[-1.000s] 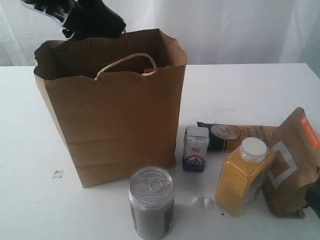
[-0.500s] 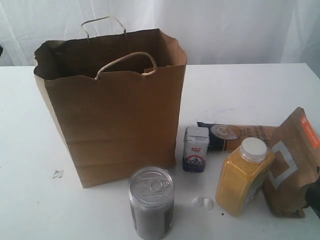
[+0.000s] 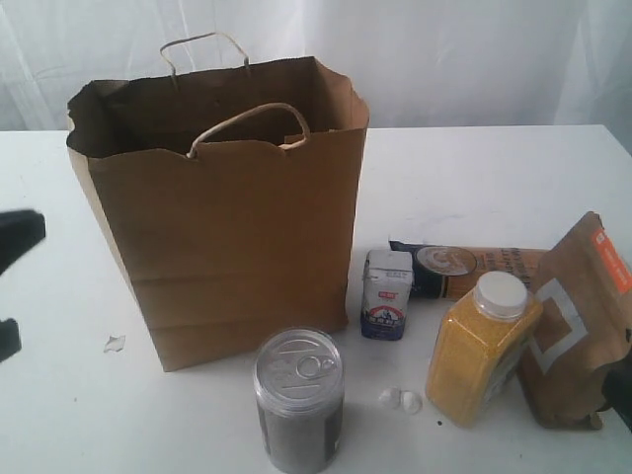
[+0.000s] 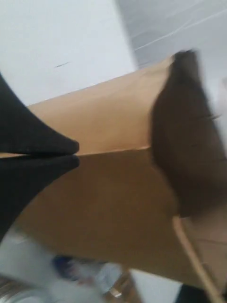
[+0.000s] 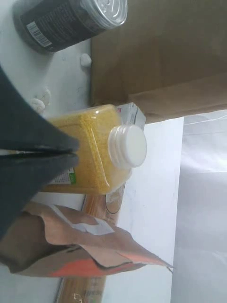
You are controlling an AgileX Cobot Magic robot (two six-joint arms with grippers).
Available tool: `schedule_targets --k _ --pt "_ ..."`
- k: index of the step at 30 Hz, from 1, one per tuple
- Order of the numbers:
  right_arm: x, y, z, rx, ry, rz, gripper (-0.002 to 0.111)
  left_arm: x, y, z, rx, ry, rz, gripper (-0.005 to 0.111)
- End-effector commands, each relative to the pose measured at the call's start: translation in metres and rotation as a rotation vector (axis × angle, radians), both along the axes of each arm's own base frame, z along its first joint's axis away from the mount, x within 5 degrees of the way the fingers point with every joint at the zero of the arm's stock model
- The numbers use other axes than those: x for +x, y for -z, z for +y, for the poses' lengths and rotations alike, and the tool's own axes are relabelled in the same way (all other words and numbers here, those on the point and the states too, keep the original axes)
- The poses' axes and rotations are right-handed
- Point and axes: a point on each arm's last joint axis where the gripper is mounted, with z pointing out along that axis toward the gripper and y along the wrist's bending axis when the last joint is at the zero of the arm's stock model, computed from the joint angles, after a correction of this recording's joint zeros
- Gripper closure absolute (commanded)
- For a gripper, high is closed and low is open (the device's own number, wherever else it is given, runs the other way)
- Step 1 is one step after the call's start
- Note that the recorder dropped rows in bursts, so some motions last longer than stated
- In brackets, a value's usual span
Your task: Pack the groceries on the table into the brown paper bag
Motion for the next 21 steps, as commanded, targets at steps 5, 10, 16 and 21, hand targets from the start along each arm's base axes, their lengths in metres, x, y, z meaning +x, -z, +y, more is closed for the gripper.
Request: schedule_targets --k 5,10,16,21 --pt "0.0 0.001 0.0 0.006 0.007 0.0 0.108 -0.005 0.03 0.004 0.037 -0.007 -0.004 0.106" --pt "0.0 0.001 0.0 0.006 0.007 0.0 0.108 -0.013 0.042 0.006 0.164 0.04 0.078 0.106" --pt "0.0 0.001 0.0 0.006 0.007 0.0 0.108 -0.031 0.062 0.017 0.215 0.054 0.012 0.106" --pt "0.0 0.001 0.0 0.006 0.007 0.0 0.108 -0.044 0.073 0.025 0.184 0.049 -0.043 0.106"
